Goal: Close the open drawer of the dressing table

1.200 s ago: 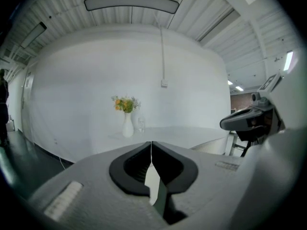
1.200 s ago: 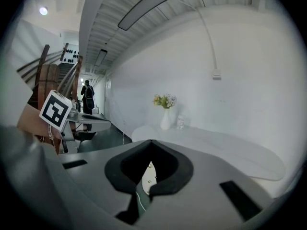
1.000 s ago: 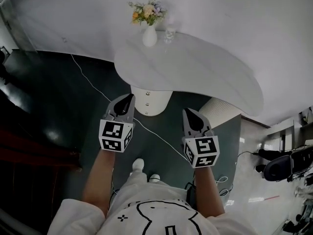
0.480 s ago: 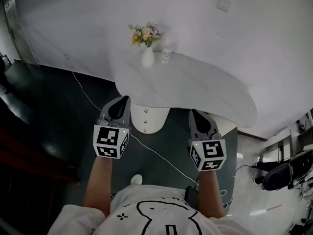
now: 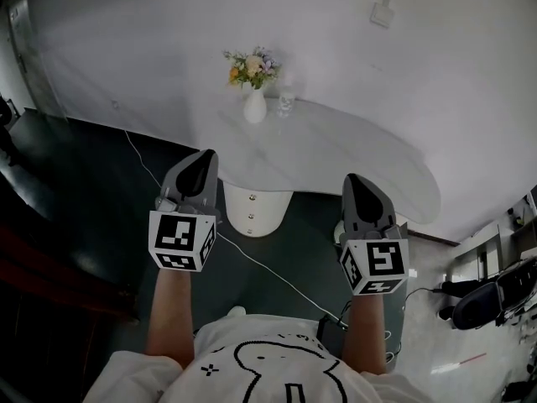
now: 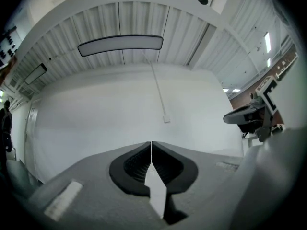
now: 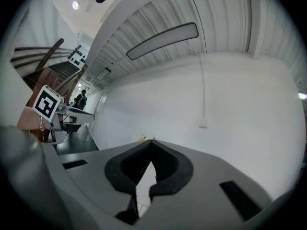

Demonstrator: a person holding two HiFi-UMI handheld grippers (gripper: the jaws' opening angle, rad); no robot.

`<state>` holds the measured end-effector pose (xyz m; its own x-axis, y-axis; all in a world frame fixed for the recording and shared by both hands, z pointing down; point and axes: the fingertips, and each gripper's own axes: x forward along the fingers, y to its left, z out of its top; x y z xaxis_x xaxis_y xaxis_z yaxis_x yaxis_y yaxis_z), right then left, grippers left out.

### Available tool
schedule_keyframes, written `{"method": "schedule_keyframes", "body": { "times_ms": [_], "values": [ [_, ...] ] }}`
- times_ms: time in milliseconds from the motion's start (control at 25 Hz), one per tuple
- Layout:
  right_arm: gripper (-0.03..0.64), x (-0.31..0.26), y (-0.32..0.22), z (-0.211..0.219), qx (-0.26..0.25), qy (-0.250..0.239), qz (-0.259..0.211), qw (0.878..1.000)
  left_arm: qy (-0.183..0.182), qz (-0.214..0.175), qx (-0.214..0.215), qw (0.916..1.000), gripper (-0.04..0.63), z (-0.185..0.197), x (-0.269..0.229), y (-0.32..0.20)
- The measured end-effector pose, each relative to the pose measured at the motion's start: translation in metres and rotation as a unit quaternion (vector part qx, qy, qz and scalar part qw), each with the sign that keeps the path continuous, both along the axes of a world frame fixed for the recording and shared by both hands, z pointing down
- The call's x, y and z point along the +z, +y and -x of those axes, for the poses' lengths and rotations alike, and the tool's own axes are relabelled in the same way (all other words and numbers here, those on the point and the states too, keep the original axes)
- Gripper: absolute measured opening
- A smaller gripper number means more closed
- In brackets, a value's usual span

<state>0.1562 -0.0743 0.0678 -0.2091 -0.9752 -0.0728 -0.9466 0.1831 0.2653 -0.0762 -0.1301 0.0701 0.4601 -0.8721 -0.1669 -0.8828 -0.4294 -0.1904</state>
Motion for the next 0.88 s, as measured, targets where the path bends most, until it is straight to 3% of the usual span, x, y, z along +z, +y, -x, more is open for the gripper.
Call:
{"method": "schedule_keyframes", "body": {
  "times_ms": [880],
  "values": [
    [-0.005, -0.013, -0.004, 0.01, -0.003, 0.0, -0.017, 1.0, 0.015, -0.026, 0.009, 0.9995, 0.018, 0.006, -0.023, 0.005]
  ]
}}
